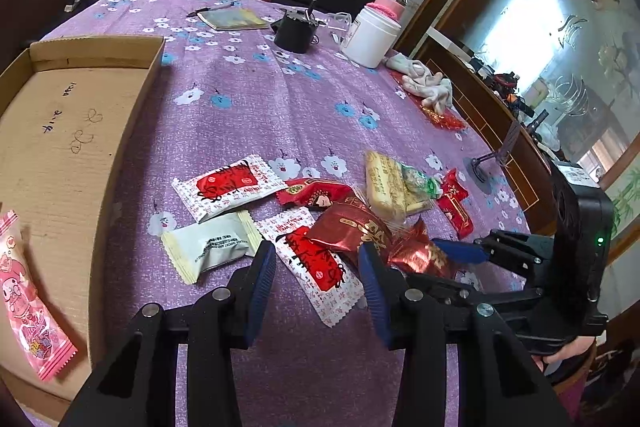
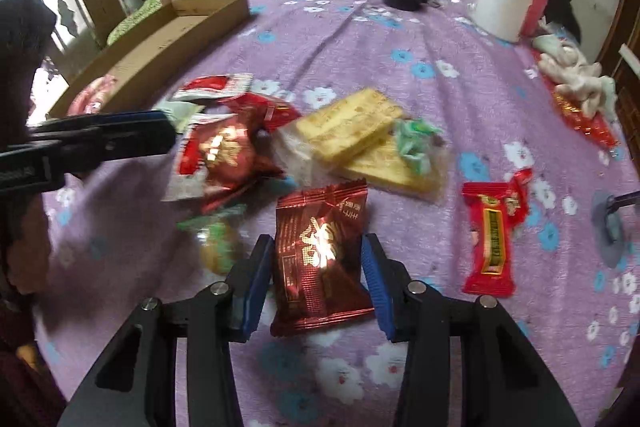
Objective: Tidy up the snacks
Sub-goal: 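Grasp the dark red square packet with the right gripper while the left grasps the white-red packet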
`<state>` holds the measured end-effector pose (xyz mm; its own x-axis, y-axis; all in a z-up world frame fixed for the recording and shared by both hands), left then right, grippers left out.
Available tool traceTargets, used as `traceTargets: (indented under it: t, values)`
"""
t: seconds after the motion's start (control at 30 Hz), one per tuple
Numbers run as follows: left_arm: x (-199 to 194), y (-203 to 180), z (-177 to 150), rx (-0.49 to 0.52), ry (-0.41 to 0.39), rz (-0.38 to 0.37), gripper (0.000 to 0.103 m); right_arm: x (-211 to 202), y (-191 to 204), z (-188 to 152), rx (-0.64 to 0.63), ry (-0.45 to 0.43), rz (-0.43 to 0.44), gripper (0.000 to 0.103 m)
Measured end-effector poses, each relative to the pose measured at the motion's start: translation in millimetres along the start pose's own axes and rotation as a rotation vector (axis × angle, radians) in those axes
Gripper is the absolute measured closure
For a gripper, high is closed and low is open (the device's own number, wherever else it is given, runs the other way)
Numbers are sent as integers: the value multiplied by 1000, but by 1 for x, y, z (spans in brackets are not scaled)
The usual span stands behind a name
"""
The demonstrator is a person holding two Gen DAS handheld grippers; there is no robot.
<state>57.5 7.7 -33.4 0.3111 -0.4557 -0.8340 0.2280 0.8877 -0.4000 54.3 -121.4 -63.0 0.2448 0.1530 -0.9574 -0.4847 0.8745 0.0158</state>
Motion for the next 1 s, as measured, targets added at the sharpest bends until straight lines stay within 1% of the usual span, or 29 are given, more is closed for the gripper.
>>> traceTargets:
  t: [0.07, 0.13, 0.17, 0.2, 0.23, 0.3, 0.33, 0.4, 0.43, 0.47, 0.5, 0.57, 0.63, 0.7, 0.73, 0.77, 0.87, 1.0]
  values:
    - [3, -3, -2, 9, 14, -1, 58, -1, -9, 2, 33, -15, -10, 62]
    - [6, -7, -5, 25, 29, 12, 58, -1, -11, 2, 37, -22, -27, 63]
    - [9, -10, -7, 36, 40, 17, 56, -1, -13, 3, 50, -24, -24, 63]
    - [12, -13, -8, 44, 50, 21, 50, -1, -14, 5, 57, -25, -24, 63]
    - [14, -16, -10, 51, 56, 34, 42, -1, -14, 6, 61, -26, -27, 63]
    - [18, -19, -11, 70, 65, 82, 41, 0, -17, 8, 79, -25, -20, 63]
    - [21, -18, -10, 81, 75, 142, 41, 0, -19, 9, 88, -25, -15, 63]
    - [26, -16, -9, 95, 90, 233, 41, 0, -20, 8, 96, -26, -11, 62]
    - [28, -14, -7, 95, 96, 267, 43, 0, -20, 8, 104, -26, -6, 62]
    - [29, -12, -6, 93, 100, 285, 50, -1, -21, 7, 108, -26, -3, 62]
    - [31, -9, -3, 88, 105, 291, 52, -1, -21, 7, 109, -26, -3, 62]
    - [35, -5, 4, 73, 117, 286, 52, 0, -21, 7, 116, -27, -5, 62]
    - [39, -4, 11, 77, 110, 300, 52, 0, -21, 7, 121, -28, -3, 62]
    - [42, -5, 15, 95, 83, 349, 52, 0, -21, 7, 125, -30, 1, 62]
    - [43, -7, 16, 108, 70, 366, 56, 0, -21, 7, 126, -30, 1, 62]
    - [44, -10, 15, 127, 47, 384, 71, 0, -21, 7, 125, -32, 2, 62]
    - [42, -12, 12, 172, 28, 406, 73, 0, -19, 7, 111, -38, -11, 63]
    - [35, -8, 11, 162, 13, 389, 73, -4, -16, 9, 115, -57, 2, 64]
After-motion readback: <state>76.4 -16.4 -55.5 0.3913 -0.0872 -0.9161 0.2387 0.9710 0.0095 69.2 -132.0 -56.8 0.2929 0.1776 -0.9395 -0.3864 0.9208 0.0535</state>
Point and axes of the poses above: each gripper's, at about its wrist camera, not at the fingertips, and x roughly the way its jaws point, y to its left, z to its top, the point moved 9 cm from there along x, roughly the way its jaws point, and after that the axes turned 15 degrees about y, right-handed, at the moved point
